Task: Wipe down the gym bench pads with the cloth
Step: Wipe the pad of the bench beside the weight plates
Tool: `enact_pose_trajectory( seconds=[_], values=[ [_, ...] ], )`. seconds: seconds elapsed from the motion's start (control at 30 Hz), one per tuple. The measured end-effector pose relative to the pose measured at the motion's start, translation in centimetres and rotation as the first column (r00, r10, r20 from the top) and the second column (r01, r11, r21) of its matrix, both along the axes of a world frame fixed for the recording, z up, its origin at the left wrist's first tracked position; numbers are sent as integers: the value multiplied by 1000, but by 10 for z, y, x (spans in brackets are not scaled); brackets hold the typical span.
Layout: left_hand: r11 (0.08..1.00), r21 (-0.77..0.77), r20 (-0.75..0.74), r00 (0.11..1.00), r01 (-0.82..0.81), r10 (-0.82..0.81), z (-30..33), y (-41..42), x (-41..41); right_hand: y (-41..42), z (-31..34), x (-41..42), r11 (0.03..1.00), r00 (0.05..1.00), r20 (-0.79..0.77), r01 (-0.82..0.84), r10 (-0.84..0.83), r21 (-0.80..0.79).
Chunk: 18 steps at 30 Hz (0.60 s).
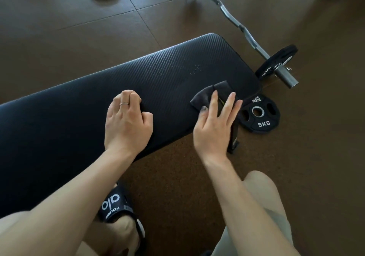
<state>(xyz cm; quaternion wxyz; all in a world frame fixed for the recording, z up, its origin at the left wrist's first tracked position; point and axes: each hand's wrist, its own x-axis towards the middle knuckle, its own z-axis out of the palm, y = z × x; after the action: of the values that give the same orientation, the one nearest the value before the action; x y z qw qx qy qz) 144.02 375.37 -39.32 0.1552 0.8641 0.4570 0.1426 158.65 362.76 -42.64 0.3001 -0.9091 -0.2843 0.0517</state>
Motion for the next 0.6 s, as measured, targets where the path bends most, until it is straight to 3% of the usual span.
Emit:
enact_pose_trajectory(
  seconds=[0.23, 0.37, 0.5, 0.6],
  values=[
    [1000, -4, -7, 1000, -9, 9, 2, -1, 0, 12, 22, 121, 974, 995, -27, 92, -100, -208],
    [1000, 16, -36, 999, -13, 14, 3, -2, 3, 46, 35, 143, 903, 993, 67, 113, -94, -415],
    [1000, 22, -47, 999, -9, 10, 3, -2, 3, 94, 41, 129, 878, 997, 79, 24, 16, -477],
    [1000, 22, -51, 999, -12, 14, 2, -2, 3, 109, 40, 81, 855, 964, 59, -201, 259, -478]
  ],
)
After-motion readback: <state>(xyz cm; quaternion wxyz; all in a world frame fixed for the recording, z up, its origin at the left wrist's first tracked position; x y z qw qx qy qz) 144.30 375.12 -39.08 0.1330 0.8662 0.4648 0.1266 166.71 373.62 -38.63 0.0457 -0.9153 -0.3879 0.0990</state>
